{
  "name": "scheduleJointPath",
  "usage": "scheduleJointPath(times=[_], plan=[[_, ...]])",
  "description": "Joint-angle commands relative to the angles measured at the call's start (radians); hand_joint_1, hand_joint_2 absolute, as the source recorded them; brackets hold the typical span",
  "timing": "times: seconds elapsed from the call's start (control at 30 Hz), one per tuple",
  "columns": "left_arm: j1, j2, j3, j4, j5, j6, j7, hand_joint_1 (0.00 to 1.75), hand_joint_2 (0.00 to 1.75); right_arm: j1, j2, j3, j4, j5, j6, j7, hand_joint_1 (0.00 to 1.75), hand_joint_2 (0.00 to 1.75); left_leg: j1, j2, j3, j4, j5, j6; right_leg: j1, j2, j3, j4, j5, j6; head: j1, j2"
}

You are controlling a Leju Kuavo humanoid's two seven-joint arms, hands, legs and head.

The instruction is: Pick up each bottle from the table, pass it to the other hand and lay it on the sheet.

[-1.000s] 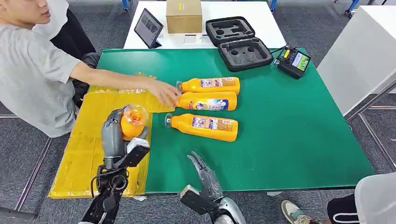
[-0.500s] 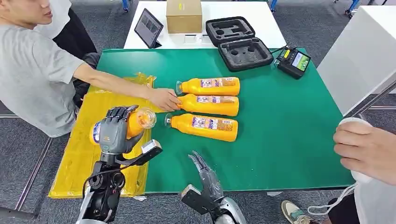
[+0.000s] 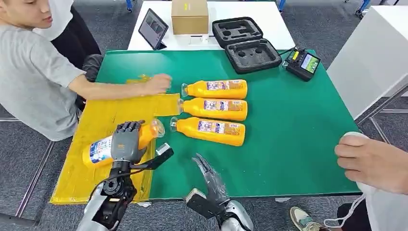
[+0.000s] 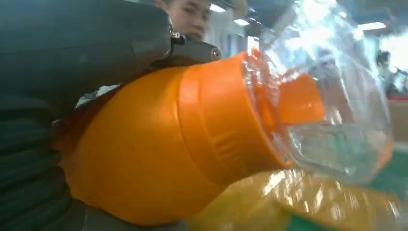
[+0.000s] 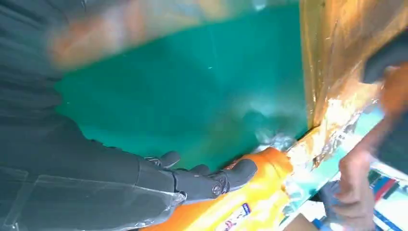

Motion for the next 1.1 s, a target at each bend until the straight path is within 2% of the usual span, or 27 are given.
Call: scheduleJointPath(times=[0.03, 0.07, 0.33, 0.37, 0.4, 0.43, 0.47, 0.9, 0.93, 0.97, 1.0, 1.03, 1.1], plan=[[-0.093, 0.081, -0.13, 0.298, 0.017, -0.002, 0.096, 1.75, 1.75, -0.055, -0.003, 0.017, 0.067, -0.005, 0.022, -0.006, 0.0, 1.75, 0.0, -0.001, 0.004, -0.001, -0.001, -0.002, 0.0, 0.001, 0.004, -0.001, -0.001, -0.002, 0.0, 0.0], [-0.087, 0.108, -0.204, 0.313, 0.081, -0.002, 0.118, 1.75, 1.75, -0.064, 0.032, -0.069, 0.099, 0.052, 0.04, -0.041, 0.0, 1.75, 0.0, -0.001, 0.003, -0.001, 0.0, -0.001, 0.0, 0.0, 0.002, -0.001, 0.0, -0.001, 0.0, 0.0], [-0.08, 0.095, -0.146, 0.34, 0.046, -0.002, 0.1, 1.75, 1.75, -0.075, 0.019, -0.047, 0.117, 0.036, 0.044, -0.054, 0.0, 1.75, 0.0, 0.0, 0.004, -0.001, 0.0, -0.002, 0.0, 0.001, 0.003, -0.001, 0.0, -0.001, 0.0, 0.0], [-0.074, 0.094, -0.143, 0.333, 0.04, -0.002, 0.098, 1.69, 1.75, -0.079, 0.019, -0.042, 0.119, 0.033, 0.047, -0.053, 0.0, 1.75, 0.0, 0.0, 0.004, -0.001, 0.0, -0.002, 0.0, 0.001, 0.003, -0.001, 0.0, -0.001, 0.0, 0.0], [-0.074, 0.094, -0.143, 0.333, 0.04, -0.002, 0.098, 1.54, 1.75, -0.079, 0.019, -0.042, 0.119, 0.033, 0.047, -0.053, 0.0, 1.75, 0.0, 0.001, 0.005, -0.001, -0.001, -0.002, 0.0, 0.002, 0.004, 0.0, 0.0, -0.002, 0.0, 0.0], [-0.065, 0.093, -0.136, 0.311, 0.036, -0.002, 0.084, 1.24, 1.75, -0.08, 0.018, -0.036, 0.121, 0.028, 0.044, -0.054, 0.0, 1.75, 0.001, 0.001, 0.005, -0.001, -0.001, -0.003, 0.001, 0.002, 0.004, 0.0, 0.0, -0.002, 0.0, 0.0], [-0.06, 0.093, -0.134, 0.299, 0.028, -0.002, 0.082, 0.45, 1.75, -0.081, 0.017, -0.032, 0.123, 0.026, 0.042, -0.054, 0.0, 1.75, 0.0, 0.001, 0.004, -0.001, 0.0, -0.001, 0.0, 0.002, 0.003, 0.0, 0.0, -0.001, 0.0, 0.0], [-0.059, 0.092, -0.133, 0.294, 0.026, -0.002, 0.077, 0.45, 1.75, -0.081, 0.017, -0.031, 0.124, 0.024, 0.041, -0.054, 0.0, 1.75, 0.0, 0.0, 0.005, -0.001, 0.001, -0.002, 0.0, 0.002, 0.004, 0.0, 0.0, -0.001, 0.0, 0.0], [-0.055, 0.086, -0.127, 0.279, 0.033, -0.002, 0.061, 0.1, 1.75, -0.083, 0.015, -0.028, 0.125, 0.023, 0.038, -0.053, 0.0, 1.75, 0.0, 0.0, 0.005, -0.001, 0.001, -0.002, 0.0, 0.001, 0.004, 0.0, 0.0, -0.001, 0.0, 0.0], [-0.049, 0.084, -0.125, 0.263, 0.027, -0.002, 0.057, 0.0, 1.75, -0.084, 0.014, -0.025, 0.127, 0.022, 0.036, -0.052, 0.0, 1.75, 0.0, 0.0, 0.006, -0.001, 0.001, -0.002, 0.0, 0.002, 0.005, 0.0, 0.0, -0.002, 0.0, 0.0], [-0.029, 0.078, -0.125, 0.203, -0.002, -0.002, 0.055, 0.0, 1.75, -0.087, 0.011, -0.017, 0.132, 0.014, 0.03, -0.051, 0.0, 1.75, 0.0, 0.0, 0.005, -0.001, 0.001, -0.002, 0.0, 0.002, 0.004, 0.0, 0.0, -0.001, 0.0, 0.0], [-0.016, 0.066, -0.118, 0.164, 0.012, -0.002, 0.034, 0.0, 0.0, -0.089, 0.009, -0.012, 0.135, 0.013, 0.024, -0.048, 0.0, 1.75, 0.0, 0.0, 0.005, -0.001, 0.001, -0.002, 0.0, 0.001, 0.004, 0.0, 0.0, -0.001, 0.0, 0.0], [-0.002, 0.054, -0.126, 0.119, -0.002, -0.002, 0.021, 0.0, 0.0, -0.091, 0.007, -0.008, 0.141, 0.006, 0.024, -0.046, 0.0, 1.75, 0.0, 0.0, 0.004, -0.001, 0.0, -0.002, 0.0, 0.001, 0.004, 0.0, 0.0, -0.001, 0.0, 0.0]])
